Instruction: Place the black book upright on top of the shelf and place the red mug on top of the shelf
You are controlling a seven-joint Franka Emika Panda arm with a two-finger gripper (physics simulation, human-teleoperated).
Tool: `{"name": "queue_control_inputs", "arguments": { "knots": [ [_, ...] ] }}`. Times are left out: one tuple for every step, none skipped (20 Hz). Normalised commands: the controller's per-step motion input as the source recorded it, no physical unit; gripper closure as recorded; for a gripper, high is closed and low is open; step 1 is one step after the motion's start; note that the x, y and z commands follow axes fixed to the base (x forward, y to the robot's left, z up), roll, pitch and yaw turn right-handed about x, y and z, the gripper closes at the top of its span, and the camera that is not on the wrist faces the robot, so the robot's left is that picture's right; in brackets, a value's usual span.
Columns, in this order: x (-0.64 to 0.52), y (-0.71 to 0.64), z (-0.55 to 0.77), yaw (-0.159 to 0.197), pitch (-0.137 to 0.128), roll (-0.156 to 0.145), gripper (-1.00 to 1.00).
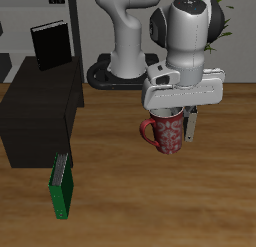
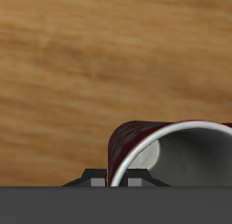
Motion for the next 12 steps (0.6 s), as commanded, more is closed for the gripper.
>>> {"name": "queue_control_inputs", "arguments": {
  "knots": [
    [-0.52, -0.08, 0.33, 0.063, -0.062, 0.037, 1.0],
    [-0.52, -0.28, 0.33, 0.062, -0.121, -0.11, 1.0],
    [-0.45, -0.31, 0.21, -0.166, 0.149, -0.091, 1.0],
    [-0.87, -0.15, 0.42, 0.156, -0.219, 0.117, 1.0],
    [-0.59, -0.28, 0.32, 0.051, -0.136, -0.048, 1.0],
    [-0.52, -0.23, 0.25, -0.079, 0.084, 0.045, 1.0],
    [-0.75, -0.14, 0.5, 0.099, -0.228, 0.079, 1.0],
    [-0.57, -0.38, 0.37, -0.075, -0.097, -0.04, 1.0],
    [-0.57, -0.3, 0.37, -0.073, 0.002, -0.026, 1.0],
    [0.0, 0.0, 0.0, 0.0, 0.0, 0.0, 1.0],
    [-1.26, -0.6, 0.88, -0.078, -0.244, -0.042, 1.0],
    [-0.42, -0.26, 0.3, -0.026, -0.064, -0.093, 1.0]
  ]
}}
